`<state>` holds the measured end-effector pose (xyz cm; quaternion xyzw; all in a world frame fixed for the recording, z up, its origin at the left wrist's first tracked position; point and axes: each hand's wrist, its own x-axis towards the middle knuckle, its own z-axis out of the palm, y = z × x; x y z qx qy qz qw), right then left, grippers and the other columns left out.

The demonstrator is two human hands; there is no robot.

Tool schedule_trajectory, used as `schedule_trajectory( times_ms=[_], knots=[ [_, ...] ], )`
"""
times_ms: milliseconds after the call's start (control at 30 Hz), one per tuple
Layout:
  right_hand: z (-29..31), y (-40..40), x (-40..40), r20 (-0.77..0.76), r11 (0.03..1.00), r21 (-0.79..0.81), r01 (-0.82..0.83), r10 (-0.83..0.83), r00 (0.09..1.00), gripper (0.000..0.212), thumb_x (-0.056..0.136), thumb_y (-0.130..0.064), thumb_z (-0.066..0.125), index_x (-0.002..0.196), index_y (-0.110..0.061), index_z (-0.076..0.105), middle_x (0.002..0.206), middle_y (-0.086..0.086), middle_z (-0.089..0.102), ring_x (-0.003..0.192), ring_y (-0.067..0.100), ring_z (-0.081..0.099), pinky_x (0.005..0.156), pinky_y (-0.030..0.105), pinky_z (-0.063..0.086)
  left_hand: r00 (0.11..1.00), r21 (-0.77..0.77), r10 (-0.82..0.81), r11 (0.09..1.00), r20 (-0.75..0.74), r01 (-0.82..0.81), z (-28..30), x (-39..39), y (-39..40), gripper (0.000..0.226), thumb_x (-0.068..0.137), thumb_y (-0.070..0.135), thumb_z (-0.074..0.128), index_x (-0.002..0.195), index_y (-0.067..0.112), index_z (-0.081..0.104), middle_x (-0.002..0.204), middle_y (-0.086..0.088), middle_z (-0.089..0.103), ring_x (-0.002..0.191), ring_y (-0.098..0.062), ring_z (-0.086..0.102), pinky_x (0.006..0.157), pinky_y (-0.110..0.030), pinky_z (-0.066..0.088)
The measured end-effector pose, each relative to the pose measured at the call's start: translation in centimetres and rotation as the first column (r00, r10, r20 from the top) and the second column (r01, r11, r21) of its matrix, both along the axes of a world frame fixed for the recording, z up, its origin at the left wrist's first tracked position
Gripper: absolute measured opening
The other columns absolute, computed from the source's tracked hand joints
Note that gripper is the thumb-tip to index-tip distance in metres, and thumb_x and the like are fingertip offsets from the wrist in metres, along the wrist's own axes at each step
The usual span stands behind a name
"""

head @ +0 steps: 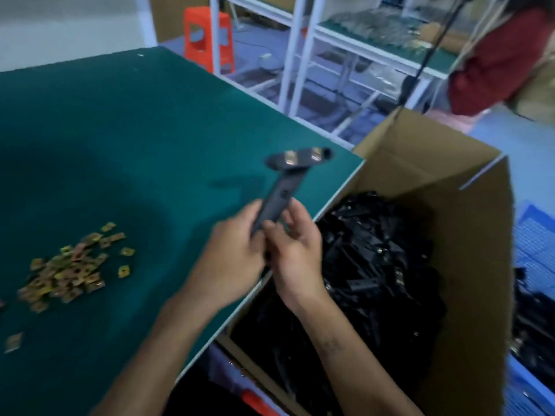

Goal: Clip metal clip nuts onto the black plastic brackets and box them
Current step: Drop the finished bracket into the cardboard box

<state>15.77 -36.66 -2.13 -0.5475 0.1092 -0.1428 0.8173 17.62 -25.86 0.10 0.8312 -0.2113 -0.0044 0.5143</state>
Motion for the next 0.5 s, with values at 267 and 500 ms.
schedule_trajectory(
  times_ms=[267,500],
  knots=[
    [-7.7,-13.3,-6.9,-0.433,0.894,-0.023,0.447,-0.412,0.802,0.024,0.103,0.004,0.045,0.092,-0.010,0.061,0.081,0.009,0.061,0.076,0.021,0.058,0.071,0.029,0.047,0.894,0.353,-0.366,0.825,-0.259,0.440,-5.1,-8.4,-13.6,0.075,0.102,0.007,0.043,0.162,0.017,-0.001,0.169,0.006,-0.012,0.156,-0.018,-0.003,0.126,-0.045,0.018],
    [-13.8,-13.8,-7.4,-0.734,0.717,0.159,0.678,-0.374,0.567,0.030,0.098,0.010,0.048,0.127,0.013,0.055,0.114,0.025,0.063,0.106,0.034,0.064,0.101,0.043,0.052,0.652,0.319,-0.343,0.661,-0.677,0.679,-10.7,-9.4,-10.4,0.094,0.100,0.004,0.041,0.154,0.045,-0.024,0.166,0.002,-0.027,0.139,-0.031,0.043,0.098,-0.037,0.045]
  ],
)
